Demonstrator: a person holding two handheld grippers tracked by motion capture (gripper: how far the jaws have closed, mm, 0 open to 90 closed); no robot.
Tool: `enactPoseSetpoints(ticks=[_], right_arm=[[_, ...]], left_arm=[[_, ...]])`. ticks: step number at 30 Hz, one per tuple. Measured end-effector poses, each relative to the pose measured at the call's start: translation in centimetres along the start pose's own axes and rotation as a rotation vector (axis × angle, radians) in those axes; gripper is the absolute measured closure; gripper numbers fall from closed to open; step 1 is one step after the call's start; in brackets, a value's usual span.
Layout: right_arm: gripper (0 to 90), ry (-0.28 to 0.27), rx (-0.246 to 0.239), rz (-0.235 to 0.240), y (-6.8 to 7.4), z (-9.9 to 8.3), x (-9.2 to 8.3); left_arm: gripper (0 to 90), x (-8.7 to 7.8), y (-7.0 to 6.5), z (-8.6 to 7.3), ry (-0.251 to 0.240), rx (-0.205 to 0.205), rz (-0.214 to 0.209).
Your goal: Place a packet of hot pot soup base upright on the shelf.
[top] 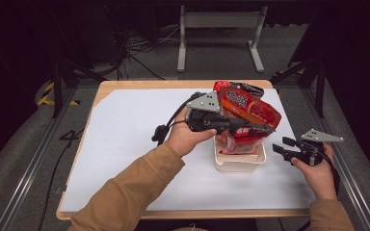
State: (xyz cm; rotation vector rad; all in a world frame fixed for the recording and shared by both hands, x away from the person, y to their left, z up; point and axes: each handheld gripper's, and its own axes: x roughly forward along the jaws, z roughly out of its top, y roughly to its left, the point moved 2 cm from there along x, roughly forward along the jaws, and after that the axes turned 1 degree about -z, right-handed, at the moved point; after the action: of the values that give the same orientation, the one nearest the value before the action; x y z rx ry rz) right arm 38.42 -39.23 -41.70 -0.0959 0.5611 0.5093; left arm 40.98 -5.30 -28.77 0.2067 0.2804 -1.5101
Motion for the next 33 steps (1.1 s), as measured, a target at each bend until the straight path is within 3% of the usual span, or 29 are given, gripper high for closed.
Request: enactPoseSetpoints(ticks=[20,33], right_arm=[[42.5,0.002,-0.006,-0.002,0.0,0.0,0.1],[42.4,0.002,0.001,-0.002,0.0,0.0,0.0]], left_arm=[[90.0,1.7,0.0,-1.1,0.01,-0.006,-0.041],[89.9,2.6,0.3,-1.9,0.056,0.002,-0.047]])
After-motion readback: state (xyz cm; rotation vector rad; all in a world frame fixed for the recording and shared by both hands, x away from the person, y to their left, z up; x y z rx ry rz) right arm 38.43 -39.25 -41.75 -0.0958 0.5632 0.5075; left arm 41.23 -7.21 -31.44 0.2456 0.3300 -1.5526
